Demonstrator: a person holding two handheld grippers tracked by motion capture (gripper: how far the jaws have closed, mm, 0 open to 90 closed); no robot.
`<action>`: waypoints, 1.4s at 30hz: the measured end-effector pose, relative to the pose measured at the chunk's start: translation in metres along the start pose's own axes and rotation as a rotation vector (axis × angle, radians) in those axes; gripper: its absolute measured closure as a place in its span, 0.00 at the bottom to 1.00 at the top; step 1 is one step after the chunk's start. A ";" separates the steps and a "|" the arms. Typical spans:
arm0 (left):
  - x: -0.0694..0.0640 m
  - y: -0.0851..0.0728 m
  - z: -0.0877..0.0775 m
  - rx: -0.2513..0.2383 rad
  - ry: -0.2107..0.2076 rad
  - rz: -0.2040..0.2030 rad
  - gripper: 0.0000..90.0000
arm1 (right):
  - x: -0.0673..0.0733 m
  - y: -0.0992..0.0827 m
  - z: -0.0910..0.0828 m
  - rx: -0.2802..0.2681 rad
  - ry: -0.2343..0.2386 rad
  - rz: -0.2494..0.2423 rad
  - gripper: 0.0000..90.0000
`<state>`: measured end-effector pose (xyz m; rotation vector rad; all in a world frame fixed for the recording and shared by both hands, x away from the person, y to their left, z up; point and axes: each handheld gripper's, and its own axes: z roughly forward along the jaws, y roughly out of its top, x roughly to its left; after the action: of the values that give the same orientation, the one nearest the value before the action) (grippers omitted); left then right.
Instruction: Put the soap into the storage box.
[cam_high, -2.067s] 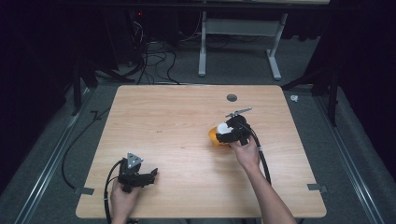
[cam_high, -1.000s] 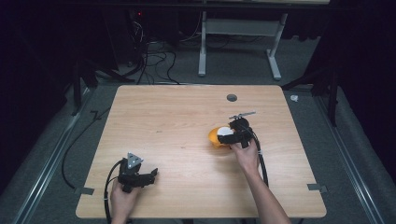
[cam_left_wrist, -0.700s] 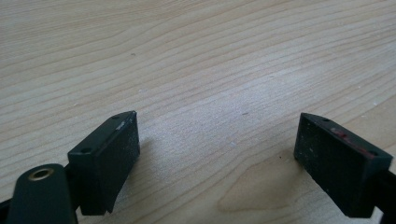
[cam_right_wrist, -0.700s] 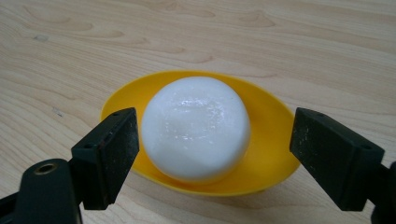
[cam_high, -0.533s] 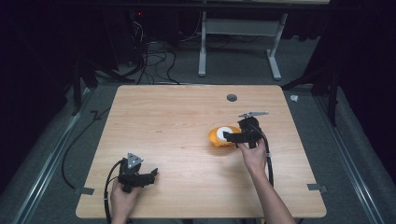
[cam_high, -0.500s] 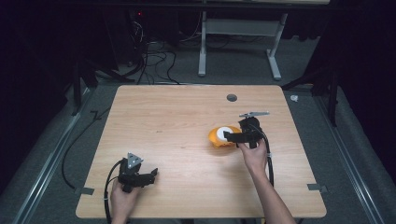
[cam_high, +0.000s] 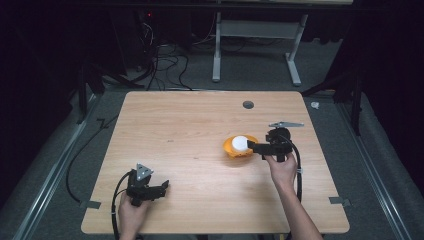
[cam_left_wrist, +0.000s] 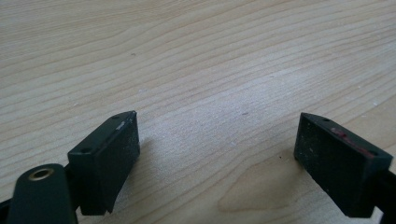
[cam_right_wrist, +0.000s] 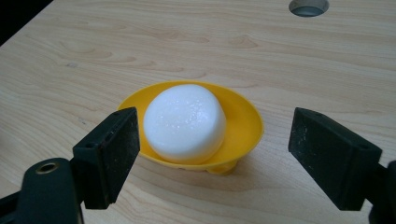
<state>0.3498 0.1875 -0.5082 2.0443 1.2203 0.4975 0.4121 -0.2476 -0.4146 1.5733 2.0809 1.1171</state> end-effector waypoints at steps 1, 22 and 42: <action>0.000 0.000 0.000 0.000 0.000 0.000 0.16 | -0.001 -0.001 -0.001 -0.004 -0.002 -0.001 0.16; 0.000 0.000 0.000 0.000 0.000 0.003 0.16 | -0.013 -0.025 -0.035 -0.085 -0.011 0.016 0.16; 0.000 0.000 0.000 0.000 0.000 0.003 0.16 | -0.026 -0.053 -0.062 -0.156 -0.050 0.045 0.18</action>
<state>0.3501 0.1875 -0.5082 2.0463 1.2176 0.4996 0.3453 -0.3015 -0.4180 1.5636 1.8864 1.2115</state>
